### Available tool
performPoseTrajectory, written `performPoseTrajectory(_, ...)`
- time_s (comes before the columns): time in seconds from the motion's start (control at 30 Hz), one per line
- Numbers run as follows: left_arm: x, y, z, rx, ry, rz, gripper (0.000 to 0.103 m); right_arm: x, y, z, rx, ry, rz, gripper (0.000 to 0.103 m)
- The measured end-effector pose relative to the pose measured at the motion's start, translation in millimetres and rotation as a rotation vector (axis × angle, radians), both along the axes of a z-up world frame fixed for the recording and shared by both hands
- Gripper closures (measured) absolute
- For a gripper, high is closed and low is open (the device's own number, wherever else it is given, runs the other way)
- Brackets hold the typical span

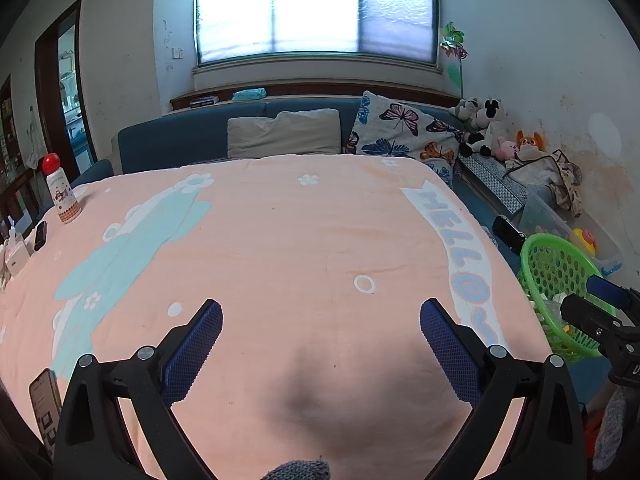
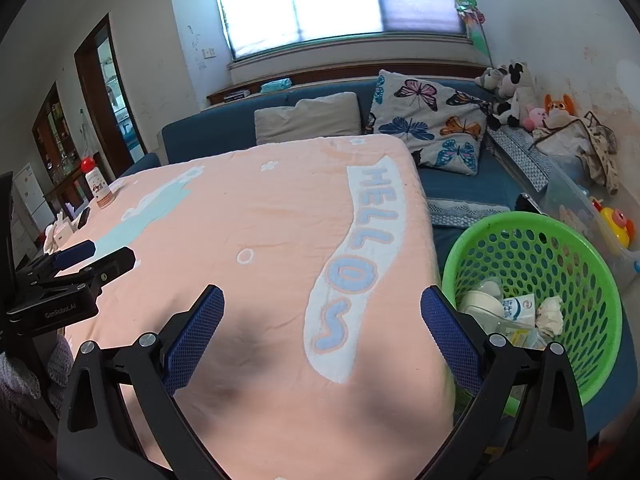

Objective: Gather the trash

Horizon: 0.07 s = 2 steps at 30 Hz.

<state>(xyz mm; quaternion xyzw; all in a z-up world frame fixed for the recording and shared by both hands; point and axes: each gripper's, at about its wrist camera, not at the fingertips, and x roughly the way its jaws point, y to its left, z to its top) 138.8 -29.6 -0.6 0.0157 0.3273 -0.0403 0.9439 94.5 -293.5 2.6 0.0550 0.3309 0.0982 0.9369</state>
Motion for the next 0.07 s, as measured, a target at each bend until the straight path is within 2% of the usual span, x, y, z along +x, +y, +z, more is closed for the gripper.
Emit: performPoseTrajectory(0.07,0.3,-0.5,0.2,0.001,0.0,0.0,0.007,-0.3,0.0,0.1,0.001,0.0,0.001,0.005)
